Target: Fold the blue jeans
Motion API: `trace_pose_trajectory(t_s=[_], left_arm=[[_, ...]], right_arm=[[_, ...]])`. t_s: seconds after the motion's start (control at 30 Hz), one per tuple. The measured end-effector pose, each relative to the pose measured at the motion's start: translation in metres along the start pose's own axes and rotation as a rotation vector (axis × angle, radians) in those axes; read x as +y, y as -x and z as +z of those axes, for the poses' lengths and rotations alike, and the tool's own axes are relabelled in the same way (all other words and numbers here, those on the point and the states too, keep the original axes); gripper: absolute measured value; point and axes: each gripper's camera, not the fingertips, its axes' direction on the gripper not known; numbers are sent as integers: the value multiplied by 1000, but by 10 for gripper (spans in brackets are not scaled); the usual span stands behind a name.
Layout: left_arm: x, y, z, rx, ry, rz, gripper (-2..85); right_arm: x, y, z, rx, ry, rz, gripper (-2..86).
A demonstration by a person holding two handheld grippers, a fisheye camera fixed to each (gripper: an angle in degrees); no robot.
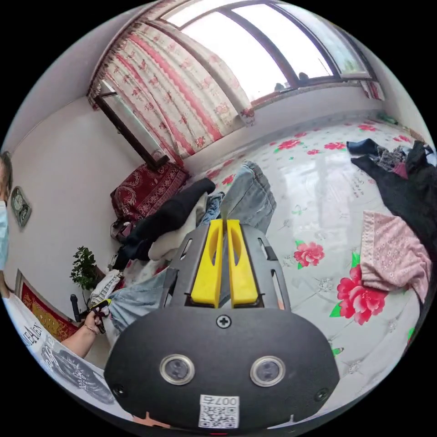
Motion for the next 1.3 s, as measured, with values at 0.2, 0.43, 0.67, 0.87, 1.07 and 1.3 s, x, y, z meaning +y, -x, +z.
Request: trace_pose_trajectory(t_s=[0.2,0.43,0.67,0.87,1.07,1.3], left_arm=[[15,-6,-82,132,-178,-46,9],[-47,-26,63,109,94,-38,28],[-50,-73,135,-75,273,109,-8],[-41,-90,155,-153,298,232,-9],[-55,-68,201,-129,379,145,-9],[-76,-88,226,-290,388,181,-8]], right_arm=[[-7,83,-139,296,-229,-154,8],[-56,-25,24,312,265,9,44],[19,-111,78,309,516,193,44],[35,-118,118,339,574,39,33],[44,-118,178,496,715,-169,21],[29,-160,178,549,753,-76,0]])
